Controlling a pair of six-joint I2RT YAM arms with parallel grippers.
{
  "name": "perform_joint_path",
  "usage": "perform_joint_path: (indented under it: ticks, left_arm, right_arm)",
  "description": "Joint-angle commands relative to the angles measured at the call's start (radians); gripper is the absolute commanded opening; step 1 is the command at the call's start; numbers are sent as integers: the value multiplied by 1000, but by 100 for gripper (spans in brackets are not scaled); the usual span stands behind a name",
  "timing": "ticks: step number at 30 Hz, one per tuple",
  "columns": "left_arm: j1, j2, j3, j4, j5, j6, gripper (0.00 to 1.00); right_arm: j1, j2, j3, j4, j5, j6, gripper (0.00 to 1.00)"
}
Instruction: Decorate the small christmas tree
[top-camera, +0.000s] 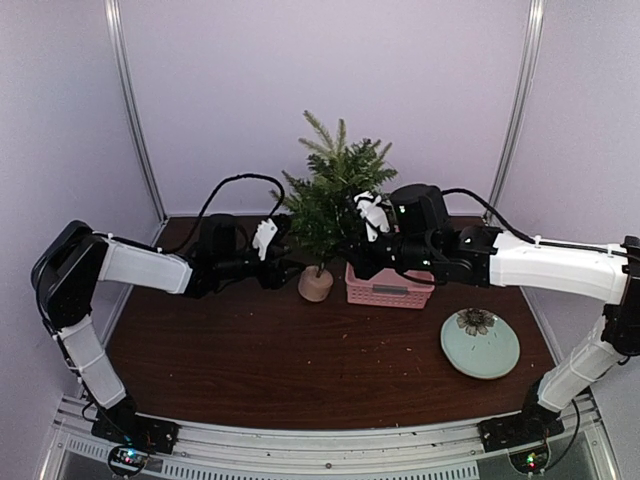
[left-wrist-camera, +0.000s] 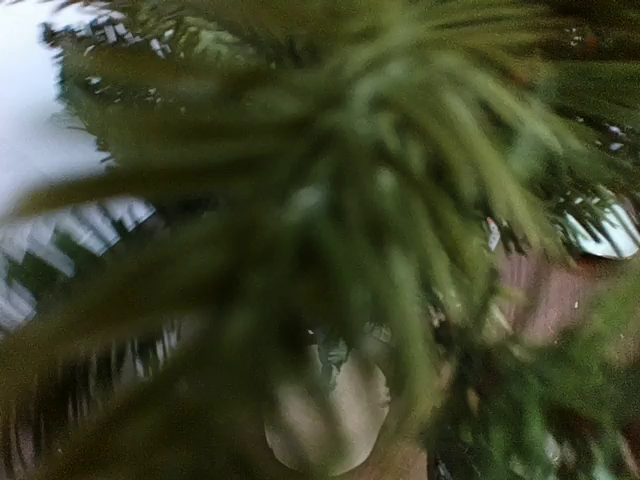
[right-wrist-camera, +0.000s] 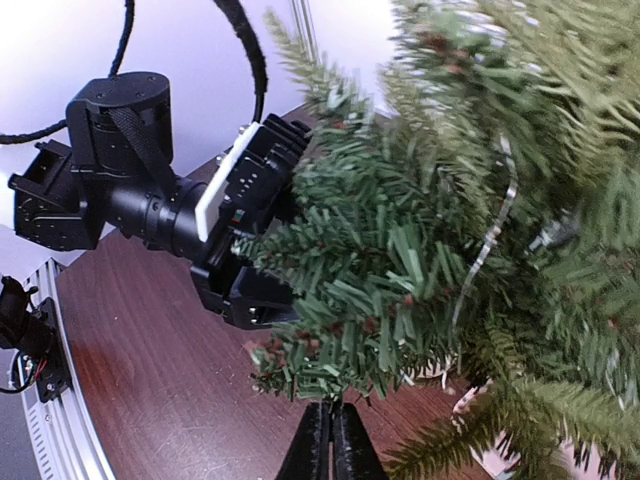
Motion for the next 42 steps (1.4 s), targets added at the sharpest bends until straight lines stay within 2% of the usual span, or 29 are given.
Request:
perform_joint_path:
  ticks: [1,6,15,22,28,42]
  left_arm:
    - [-8,33,23,155,-38,-32,64]
    - [-8,-65,-94,155,-39,-43,64]
    - [-8,-398,-352,-31,-88,-20,66]
    - [-5,-567,-443,-133,-146,-30,64]
    - [-2,-609,-494,-116,-208,-43,64]
    - [4,-552,-466,-82,-219,-64,64]
  right_arm:
    - [7,7,56,3,-38,-20,0]
    - [7,24,93,-32,-46,-46,0]
    - [10,41,101,-68,-99,-76,0]
    - [12,35,97,-110,-124,-95,0]
    - [10,-14,57,-152,-100,-113,0]
    - [-28,-78,18,-194,-27,-123,0]
